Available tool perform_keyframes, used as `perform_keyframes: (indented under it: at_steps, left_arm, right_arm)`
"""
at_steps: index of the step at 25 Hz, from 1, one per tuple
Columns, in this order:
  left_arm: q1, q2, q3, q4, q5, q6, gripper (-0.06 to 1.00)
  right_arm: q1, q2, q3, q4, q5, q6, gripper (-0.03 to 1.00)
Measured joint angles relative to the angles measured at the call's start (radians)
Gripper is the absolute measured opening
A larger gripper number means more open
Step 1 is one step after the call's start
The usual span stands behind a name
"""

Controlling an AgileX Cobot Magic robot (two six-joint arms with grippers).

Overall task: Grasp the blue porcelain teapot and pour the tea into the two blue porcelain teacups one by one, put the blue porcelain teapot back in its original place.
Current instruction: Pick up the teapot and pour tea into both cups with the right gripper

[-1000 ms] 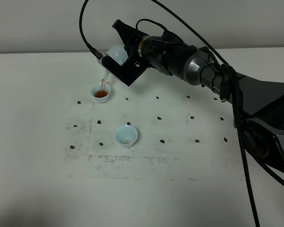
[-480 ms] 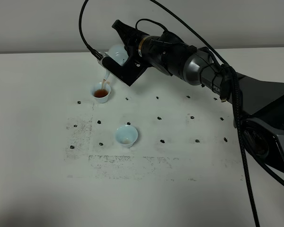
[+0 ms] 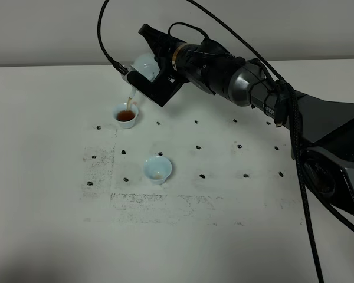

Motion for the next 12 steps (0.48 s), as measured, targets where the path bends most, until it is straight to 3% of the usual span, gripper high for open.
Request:
perform_keyframes:
  at_steps: [12]
  left_arm:
    - [0.000,0.000,0.000,0.000,0.000,0.000,0.72]
  right_arm:
    - [0.000,0.000,0.000,0.000,-0.006,0.034,0.04]
